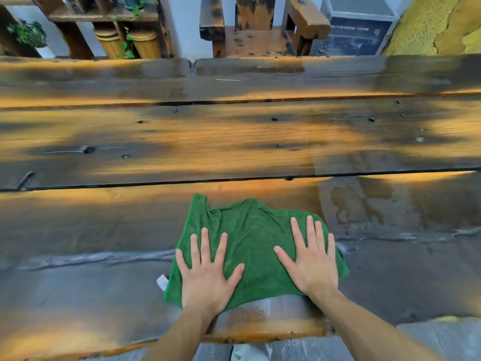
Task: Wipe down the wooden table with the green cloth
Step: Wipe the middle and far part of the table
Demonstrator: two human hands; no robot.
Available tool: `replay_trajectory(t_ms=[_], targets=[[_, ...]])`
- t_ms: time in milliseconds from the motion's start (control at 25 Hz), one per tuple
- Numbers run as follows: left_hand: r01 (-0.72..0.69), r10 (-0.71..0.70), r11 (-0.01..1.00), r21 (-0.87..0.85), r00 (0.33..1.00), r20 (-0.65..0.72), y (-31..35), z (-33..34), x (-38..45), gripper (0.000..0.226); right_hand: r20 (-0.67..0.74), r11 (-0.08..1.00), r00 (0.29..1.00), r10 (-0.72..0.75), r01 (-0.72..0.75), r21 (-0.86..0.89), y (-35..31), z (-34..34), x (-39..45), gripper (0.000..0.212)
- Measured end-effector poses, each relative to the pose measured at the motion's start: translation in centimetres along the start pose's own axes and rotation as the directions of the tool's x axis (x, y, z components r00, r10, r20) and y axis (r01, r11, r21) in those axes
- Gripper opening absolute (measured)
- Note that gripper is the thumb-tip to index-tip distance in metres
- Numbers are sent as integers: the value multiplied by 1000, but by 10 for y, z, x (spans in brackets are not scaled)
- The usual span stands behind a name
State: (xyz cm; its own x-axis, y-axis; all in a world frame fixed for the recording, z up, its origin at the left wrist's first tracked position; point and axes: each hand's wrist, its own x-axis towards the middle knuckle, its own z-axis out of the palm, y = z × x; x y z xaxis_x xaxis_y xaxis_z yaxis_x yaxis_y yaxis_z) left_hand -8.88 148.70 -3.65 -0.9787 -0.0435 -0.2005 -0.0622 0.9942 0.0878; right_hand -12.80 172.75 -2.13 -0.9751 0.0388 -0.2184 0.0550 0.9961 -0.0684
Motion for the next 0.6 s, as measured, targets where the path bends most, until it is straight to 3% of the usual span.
replay_trajectory(t_ms=[280,600], targets=[[-11,12,1000,-28,999,36,12,14,-78,81,-24,996,997,75,-73,49,24,21,-85,85],[5,8,997,-77,987,162,28,7,-99,75,117,966,967,225,-237,103,33,20,-129,87]])
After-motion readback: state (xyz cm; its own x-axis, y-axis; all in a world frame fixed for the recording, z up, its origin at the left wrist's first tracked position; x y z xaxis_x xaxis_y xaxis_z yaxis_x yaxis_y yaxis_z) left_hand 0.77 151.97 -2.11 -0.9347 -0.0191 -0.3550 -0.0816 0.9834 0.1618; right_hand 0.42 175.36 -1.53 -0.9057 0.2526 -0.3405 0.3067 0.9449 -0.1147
